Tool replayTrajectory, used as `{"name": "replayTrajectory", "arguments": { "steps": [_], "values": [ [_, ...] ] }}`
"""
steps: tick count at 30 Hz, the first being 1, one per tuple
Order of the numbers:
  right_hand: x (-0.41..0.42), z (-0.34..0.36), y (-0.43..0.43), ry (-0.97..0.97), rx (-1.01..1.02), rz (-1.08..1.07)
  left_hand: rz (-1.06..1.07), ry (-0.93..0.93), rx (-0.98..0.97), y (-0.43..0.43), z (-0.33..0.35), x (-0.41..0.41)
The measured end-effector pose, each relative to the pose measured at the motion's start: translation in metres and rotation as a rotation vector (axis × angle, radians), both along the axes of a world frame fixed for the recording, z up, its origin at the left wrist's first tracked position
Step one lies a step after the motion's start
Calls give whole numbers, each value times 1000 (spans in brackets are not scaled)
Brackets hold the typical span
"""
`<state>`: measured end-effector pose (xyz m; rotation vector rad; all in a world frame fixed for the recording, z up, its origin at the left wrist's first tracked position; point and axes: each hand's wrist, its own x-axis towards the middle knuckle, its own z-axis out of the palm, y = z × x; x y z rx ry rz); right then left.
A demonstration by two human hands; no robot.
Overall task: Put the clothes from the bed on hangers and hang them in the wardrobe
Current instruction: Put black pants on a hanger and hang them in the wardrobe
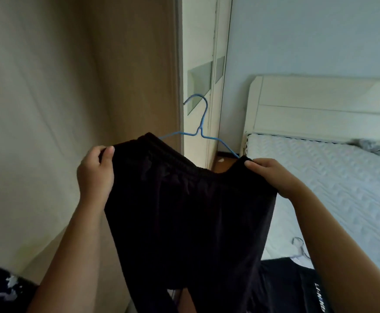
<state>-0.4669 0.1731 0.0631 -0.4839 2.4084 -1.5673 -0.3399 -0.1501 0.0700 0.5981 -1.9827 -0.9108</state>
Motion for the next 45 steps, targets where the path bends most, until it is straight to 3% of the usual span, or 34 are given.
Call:
{"name": "replayTrajectory", "arguments": {
  "steps": [5, 10, 18, 30, 37, 45],
  "values": [
    [-47, 70, -67, -16, -201, 128, 216, -14, -68, -49, 49, -34],
    [-54, 101, -153, 45, -247, 259, 381, 11, -417, -66, 96, -27],
    [-13, 129, -257, -27, -452, 466, 677, -22, -948, -43, 149, 41],
    [71, 204, -352, -62, -770, 736, 1164, 58, -792, -47, 205, 128],
    [108, 251, -390, -67, -940, 822, 1231, 43, -663, -51, 214, 144],
    [161, 287, -439, -41, -921, 880, 1171, 32, -510, -58, 208, 153]
  ]
}}
